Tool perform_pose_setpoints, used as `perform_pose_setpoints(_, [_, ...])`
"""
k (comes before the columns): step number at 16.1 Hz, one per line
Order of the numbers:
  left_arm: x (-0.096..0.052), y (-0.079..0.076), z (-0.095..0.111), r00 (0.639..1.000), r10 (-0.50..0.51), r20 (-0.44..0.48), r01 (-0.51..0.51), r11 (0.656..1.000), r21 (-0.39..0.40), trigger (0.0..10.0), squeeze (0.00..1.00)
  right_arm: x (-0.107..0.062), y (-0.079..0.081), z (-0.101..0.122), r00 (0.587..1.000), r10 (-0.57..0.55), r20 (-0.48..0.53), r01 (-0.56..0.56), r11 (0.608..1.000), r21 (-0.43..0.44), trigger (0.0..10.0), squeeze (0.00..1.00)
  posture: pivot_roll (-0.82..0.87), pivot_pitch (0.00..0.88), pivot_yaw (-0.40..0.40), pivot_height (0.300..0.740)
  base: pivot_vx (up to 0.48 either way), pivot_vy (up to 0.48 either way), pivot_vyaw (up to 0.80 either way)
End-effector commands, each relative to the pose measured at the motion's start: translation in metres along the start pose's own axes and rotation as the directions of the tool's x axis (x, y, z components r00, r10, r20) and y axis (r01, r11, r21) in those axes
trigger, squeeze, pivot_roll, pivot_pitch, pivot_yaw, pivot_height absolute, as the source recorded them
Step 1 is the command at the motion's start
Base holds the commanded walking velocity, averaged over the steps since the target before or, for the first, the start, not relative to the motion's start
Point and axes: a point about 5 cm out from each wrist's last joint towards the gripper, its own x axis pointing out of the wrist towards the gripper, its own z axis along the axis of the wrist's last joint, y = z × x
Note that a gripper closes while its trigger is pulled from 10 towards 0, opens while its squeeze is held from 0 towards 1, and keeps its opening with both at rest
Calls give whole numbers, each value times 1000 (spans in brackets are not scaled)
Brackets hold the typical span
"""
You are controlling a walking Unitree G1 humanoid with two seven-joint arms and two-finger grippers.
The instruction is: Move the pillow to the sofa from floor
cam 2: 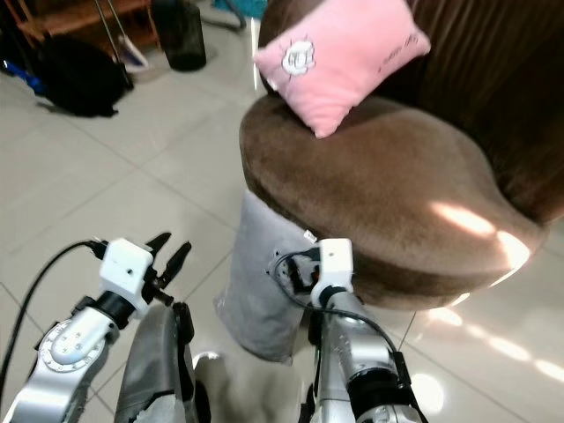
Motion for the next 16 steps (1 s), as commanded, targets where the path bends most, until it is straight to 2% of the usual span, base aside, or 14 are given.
perform_pose_setpoints(1, [-3, -1, 5, 1000, -19, 4, 19, 1000, -8, 10000, 0, 0, -5, -3, 999, -35, -2, 35, 997, 75, 10000, 1000, 66, 202, 37, 503, 0, 0, 0])
perform_pose_setpoints(2, [-7, -2, 21, 998, -44, 46, 46, 998, -38, 10000, 0, 4, -15, 4, 994, -99, 52, 82, 962, 261, 10000, 1000, 85, 227, 42, 503, 0, 0, 0])
perform_pose_setpoints(3, [-8, -4, 30, 996, -62, 70, 65, 996, -53, 10000, 0, 4, -21, 9, 987, -134, 88, 95, 930, 354, 10000, 1000, 90, 238, 47, 503, 0, 0, 0])
perform_pose_setpoints(5, [-10, -6, 36, 993, -82, 85, 87, 995, -56, 10000, 0, 3, -25, 12, 981, -161, 110, 105, 912, 398, 10000, 1000, 93, 248, 51, 503, 0, 0, 0])
perform_pose_setpoints(6, [-12, -9, 46, 990, -100, 101, 108, 991, -80, 10000, 0, 2, -32, 13, 973, -197, 124, 114, 866, 486, 10000, 1000, 99, 263, 57, 503, 0, 0, 0])
perform_pose_setpoints(8, [-15, -17, 52, 980, -179, 89, 189, 975, -115, 10000, 0, 4, -30, 10, 979, -168, 117, 73, 820, 568, 10000, 1000, 104, 279, 62, 503, 0, 0, 0])
perform_pose_setpoints(10, [-20, -19, 51, 976, -215, 47, 219, 968, -120, 10000, 0, 6, -19, 7, 986, -112, 126, 18, 812, 584, 10000, 1000, 108, 282, 66, 503, 0, 0, 0])
perform_pose_setpoints(14, [-27, -19, 45, 977, -214, 1, 212, 970, -123, 10000, 0, 11, -7, 7, 986, -109, 126, 12, 800, 600, 10000, 1000, 130, 294, 75, 503, 0, 0, 0])
perform_pose_setpoints(15, [-28, -19, 43, 977, -215, -10, 212, 970, -122, 10000, 0, 13, -5, 8, 985, -116, 125, 18, 802, 597, 10000, 404, 134, 296, 77, 503, 0, 0, 0])
perform_pose_setpoints(16, [-29, -19, 42, 976, -217, -19, 213, 970, -118, 10000, 0, 15, -3, 9, 984, -127, 121, 32, 807, 589, 10000, 0, 137, 299, 80, 503, 0, 0, 0])
